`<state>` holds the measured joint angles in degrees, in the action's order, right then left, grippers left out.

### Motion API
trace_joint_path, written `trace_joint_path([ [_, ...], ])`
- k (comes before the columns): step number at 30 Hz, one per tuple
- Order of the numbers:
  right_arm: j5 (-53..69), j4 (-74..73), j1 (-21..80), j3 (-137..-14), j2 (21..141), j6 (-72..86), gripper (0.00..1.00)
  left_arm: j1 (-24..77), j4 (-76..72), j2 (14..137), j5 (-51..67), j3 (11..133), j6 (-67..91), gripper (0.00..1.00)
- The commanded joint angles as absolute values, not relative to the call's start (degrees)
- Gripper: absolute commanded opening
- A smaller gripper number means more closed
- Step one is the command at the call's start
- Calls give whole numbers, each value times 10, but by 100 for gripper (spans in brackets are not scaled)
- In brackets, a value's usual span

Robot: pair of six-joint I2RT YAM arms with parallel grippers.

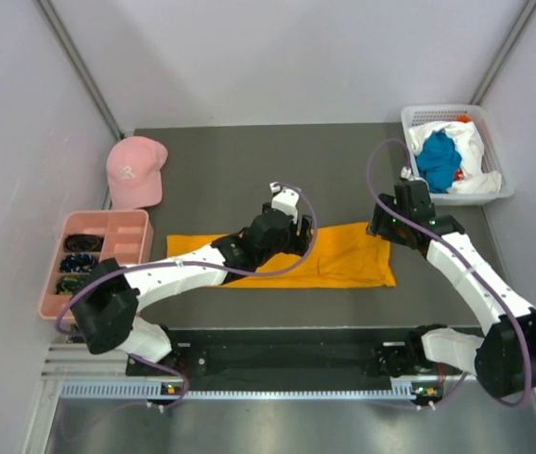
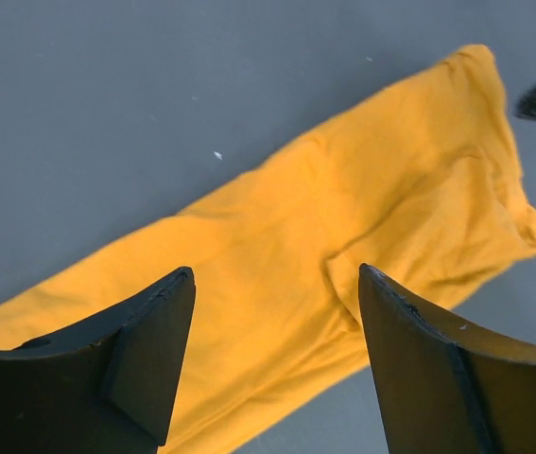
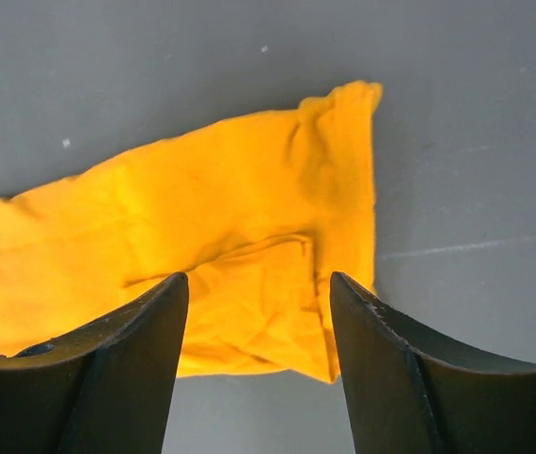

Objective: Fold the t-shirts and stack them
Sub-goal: Fold the other side of the tshirt into a rectangle

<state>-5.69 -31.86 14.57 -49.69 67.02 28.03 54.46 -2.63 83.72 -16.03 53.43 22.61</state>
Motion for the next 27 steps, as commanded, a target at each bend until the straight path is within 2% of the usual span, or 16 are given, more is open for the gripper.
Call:
trace_joint_path([
  [1, -12, -335, 160, -495, 640, 278, 62, 533, -38, 854, -215, 537, 191, 75],
  [13, -93, -342, 170, -418, 594, 359, 62, 516, -48, 886, -175, 538, 200, 74],
  [27, -144, -318, 170, -390, 669, 406, 62, 513, -41, 868, -177, 529, 179, 74],
])
